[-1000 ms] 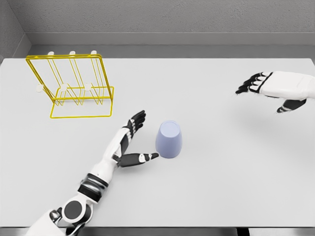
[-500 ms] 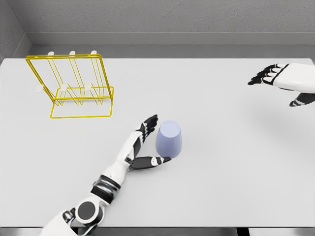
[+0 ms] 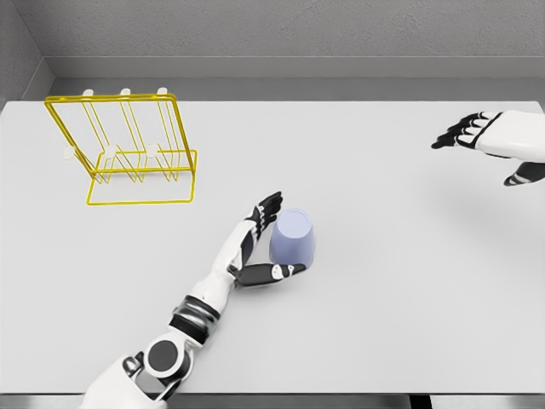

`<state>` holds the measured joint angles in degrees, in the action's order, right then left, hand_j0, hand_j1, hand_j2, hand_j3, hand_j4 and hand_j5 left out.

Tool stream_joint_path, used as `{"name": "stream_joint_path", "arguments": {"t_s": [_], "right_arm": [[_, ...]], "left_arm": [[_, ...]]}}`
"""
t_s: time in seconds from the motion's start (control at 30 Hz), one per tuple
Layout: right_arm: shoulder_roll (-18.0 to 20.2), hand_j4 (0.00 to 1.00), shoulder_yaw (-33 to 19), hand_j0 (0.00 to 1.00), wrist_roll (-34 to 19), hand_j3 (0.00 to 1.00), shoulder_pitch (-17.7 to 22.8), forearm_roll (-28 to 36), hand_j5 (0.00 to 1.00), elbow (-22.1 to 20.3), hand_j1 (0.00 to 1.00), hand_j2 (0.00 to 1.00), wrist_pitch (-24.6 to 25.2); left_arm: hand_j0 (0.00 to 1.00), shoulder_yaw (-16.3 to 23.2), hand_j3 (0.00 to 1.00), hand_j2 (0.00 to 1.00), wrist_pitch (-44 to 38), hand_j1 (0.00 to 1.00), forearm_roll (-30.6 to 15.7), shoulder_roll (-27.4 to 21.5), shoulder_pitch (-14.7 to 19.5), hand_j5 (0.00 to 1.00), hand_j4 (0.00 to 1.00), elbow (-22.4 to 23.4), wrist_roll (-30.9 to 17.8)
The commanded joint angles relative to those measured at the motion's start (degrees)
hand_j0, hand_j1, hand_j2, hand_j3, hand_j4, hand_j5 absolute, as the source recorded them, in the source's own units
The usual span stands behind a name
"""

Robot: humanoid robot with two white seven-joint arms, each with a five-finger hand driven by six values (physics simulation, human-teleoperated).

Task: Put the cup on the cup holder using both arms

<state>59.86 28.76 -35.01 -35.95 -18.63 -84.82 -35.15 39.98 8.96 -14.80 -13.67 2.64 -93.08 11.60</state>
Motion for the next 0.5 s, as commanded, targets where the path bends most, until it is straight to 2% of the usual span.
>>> {"name": "stream_joint_path", "arguments": {"t_s": [0.0,0.47], "right_arm": [[0.1,1.00,0.0,1.00,0.0,1.00,0.0,0.3,1.00,0.0,1.00,1.00,0.2],[0.0,1.00,0.2,1.00,0.0,1.00,0.0,0.3,1.00,0.0,1.00,1.00,0.2]], "left_arm": [[1.00,0.0,1.00,1.00,0.0,1.00,0.1,0.6,0.0,1.00,1.00,0.8,0.0],[1.00,0.1,1.00,1.00,0.0,1.00,0.1,2.3,0.8,1.00,1.00,2.3,-0.1]]}}
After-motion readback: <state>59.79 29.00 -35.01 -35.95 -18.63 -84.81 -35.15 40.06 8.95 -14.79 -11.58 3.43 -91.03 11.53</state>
